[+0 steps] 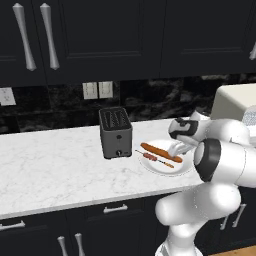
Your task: Pick up the kebab skewer and baguette bread, and place them inside the toaster oven. Close the toaster oven door and start by setting the timer.
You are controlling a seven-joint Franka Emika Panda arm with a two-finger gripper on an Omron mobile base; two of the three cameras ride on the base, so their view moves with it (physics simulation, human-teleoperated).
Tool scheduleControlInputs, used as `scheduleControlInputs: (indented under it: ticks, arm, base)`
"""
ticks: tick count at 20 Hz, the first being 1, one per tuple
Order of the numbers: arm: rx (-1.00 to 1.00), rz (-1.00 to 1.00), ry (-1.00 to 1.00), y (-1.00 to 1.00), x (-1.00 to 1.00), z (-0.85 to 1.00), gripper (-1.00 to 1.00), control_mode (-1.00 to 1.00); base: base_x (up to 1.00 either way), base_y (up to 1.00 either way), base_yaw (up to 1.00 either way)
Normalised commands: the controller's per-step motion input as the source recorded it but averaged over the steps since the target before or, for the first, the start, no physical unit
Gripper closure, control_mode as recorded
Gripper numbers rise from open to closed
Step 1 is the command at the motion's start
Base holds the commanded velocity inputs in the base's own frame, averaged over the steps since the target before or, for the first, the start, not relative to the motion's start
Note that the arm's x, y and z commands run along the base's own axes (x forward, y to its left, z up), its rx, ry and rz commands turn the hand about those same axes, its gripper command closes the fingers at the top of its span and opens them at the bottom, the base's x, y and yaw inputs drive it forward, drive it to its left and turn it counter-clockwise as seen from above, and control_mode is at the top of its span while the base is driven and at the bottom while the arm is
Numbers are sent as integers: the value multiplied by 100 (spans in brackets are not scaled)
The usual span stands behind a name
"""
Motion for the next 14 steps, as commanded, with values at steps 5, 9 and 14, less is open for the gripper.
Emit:
scheduleControlInputs:
  ticks: [5, 9, 14]
  arm:
    - [4, 5, 0, -18, 14, -23, -100, -100]
    - [0, 1, 0, 0, 2, -11, -100, -100]
    - [0, 0, 0, 0, 0, -15, -100, -100]
  base:
    - [0, 0, 0]
    - [0, 0, 0]
    - [0, 0, 0]
